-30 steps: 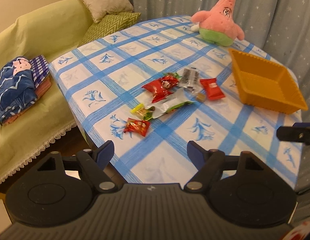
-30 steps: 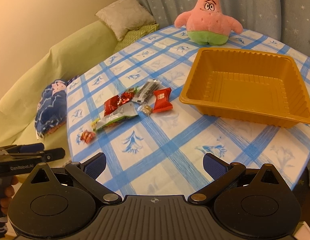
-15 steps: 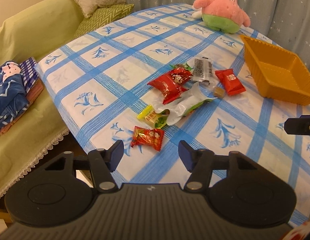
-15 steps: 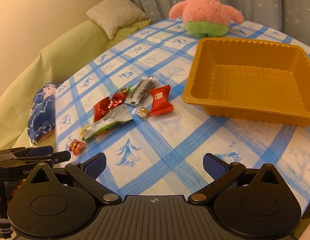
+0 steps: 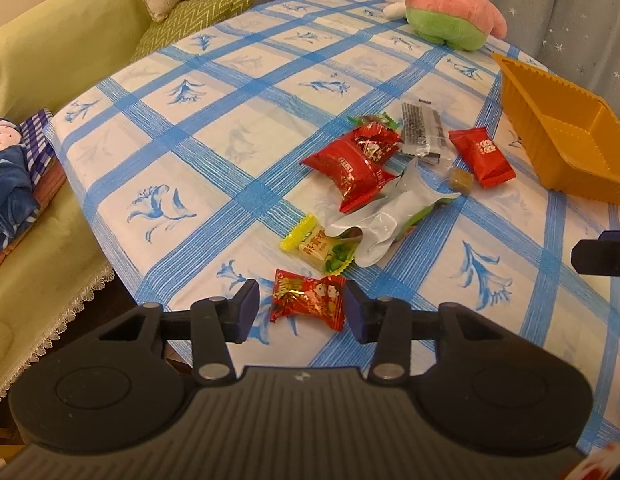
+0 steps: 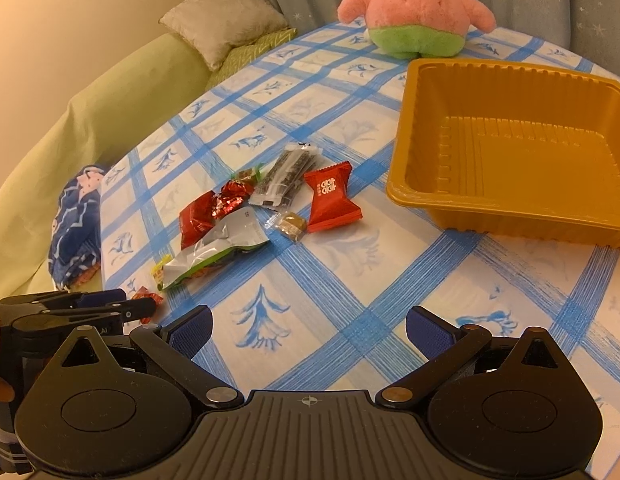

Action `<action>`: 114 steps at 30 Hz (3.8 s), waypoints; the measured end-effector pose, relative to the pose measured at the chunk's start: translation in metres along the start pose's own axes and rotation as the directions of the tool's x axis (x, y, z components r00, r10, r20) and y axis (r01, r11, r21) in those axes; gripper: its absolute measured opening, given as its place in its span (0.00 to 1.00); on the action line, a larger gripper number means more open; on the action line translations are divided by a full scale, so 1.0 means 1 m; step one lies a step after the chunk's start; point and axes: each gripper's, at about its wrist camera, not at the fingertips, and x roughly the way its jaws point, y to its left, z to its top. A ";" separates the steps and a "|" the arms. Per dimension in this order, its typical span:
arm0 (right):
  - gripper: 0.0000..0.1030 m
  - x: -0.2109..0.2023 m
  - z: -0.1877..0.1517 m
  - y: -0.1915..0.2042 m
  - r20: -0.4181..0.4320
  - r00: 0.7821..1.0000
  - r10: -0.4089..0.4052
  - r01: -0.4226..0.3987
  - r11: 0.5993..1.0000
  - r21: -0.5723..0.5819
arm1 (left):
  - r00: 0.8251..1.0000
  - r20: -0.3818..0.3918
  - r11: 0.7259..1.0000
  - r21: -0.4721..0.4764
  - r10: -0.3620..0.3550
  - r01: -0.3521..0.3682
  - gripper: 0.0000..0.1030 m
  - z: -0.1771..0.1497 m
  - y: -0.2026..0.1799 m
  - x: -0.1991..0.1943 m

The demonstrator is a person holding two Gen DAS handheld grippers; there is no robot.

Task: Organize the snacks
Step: 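Move the left tool to the red candy packet while the right tool approaches the silver pouch, then close the left gripper on the red candy while the right gripper grasps the silver pouch, then carry the silver pouch and red candy over the orange tray with both tools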

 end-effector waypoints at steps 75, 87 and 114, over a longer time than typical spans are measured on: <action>0.32 0.108 0.048 0.055 -0.114 0.990 0.088 -0.056 0.963 0.264 | 0.999 0.017 0.997 -0.055 -0.045 0.045 0.23 0.014 0.036 -0.006; 0.00 0.079 0.045 0.051 -0.106 0.989 0.100 -0.084 0.985 0.149 | 0.998 0.039 0.998 -0.019 -0.053 0.054 0.23 0.021 0.022 -0.019; 0.34 0.095 0.034 0.053 -0.102 0.993 0.065 -0.053 0.991 0.121 | 0.997 0.043 0.998 -0.020 -0.061 0.062 0.23 0.024 0.016 -0.018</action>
